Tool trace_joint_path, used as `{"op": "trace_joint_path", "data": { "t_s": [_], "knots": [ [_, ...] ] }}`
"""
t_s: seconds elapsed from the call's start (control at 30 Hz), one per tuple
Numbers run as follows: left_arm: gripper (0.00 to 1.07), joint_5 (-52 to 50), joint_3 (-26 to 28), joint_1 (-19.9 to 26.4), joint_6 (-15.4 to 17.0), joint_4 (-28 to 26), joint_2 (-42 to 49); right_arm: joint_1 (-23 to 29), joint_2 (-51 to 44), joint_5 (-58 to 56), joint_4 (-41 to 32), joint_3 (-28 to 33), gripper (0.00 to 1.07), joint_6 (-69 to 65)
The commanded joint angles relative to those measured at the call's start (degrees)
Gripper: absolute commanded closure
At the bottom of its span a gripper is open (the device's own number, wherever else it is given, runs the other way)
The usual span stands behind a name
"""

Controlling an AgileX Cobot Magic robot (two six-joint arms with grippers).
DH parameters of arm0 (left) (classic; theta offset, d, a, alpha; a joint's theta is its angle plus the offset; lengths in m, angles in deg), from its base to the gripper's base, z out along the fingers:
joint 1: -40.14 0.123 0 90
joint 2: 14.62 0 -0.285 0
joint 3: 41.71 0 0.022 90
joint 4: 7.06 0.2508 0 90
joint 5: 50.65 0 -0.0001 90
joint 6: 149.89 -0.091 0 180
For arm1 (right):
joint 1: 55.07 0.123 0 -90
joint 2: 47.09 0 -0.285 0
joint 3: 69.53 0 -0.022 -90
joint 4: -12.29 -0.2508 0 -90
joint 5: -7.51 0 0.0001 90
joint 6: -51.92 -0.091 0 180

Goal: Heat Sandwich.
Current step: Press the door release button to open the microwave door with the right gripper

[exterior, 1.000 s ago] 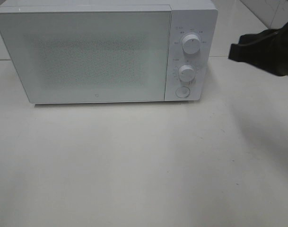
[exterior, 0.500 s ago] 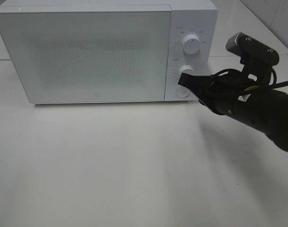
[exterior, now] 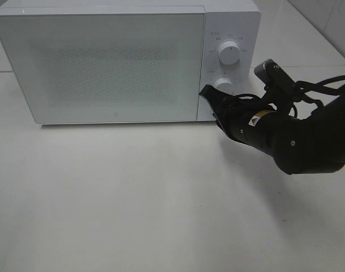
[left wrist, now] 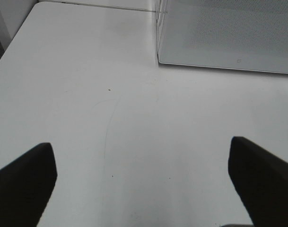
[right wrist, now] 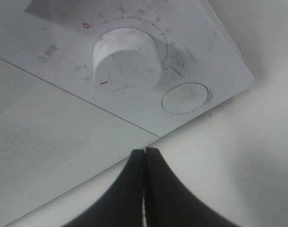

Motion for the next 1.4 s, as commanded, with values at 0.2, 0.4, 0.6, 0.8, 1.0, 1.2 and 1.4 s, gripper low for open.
{"op": "trace_joint_path", "data": {
  "t_s": [0.2, 0.4, 0.6, 0.8, 1.0, 1.2, 1.4],
  "knots": [
    [0.16, -0.5, 0.0, 0.0, 0.5, -0.6, 0.9, -2.1, 6.5, -1.0, 0.8, -6.5, 1.07, -5.2],
    [0.16, -0.5, 0.0, 0.0, 0.5, -0.6, 0.9, -5.0, 8.2, -2.8, 0.9, -9.0, 1.07, -6.5],
    [0.16, -0.5, 0.0, 0.0, 0.5, -0.6, 0.9, -6.0, 9.6, -2.8, 2.2, -10.8, 1.07, -6.5],
    [0.16, -0.5, 0.0, 0.0, 0.5, -0.6, 0.9, -6.0, 12.4, -2.5, 1.9, -13.3, 1.07, -6.5],
    [0.16, -0.5, 0.0, 0.0, 0.5, -0.6, 0.9, -6.0, 13.2, -0.7, -0.9, -14.5, 1.07, -6.5],
    [0.16, -0.5, 0.0, 0.0, 0.5, -0.6, 0.9, -6.9, 13.4, 4.3, -1.3, -14.5, 1.07, -6.5],
    [0.16, -0.5, 0.0, 0.0, 0.5, -0.6, 0.9, -7.3, 13.3, 11.1, -1.1, -14.5, 1.07, -7.4]
  ]
}}
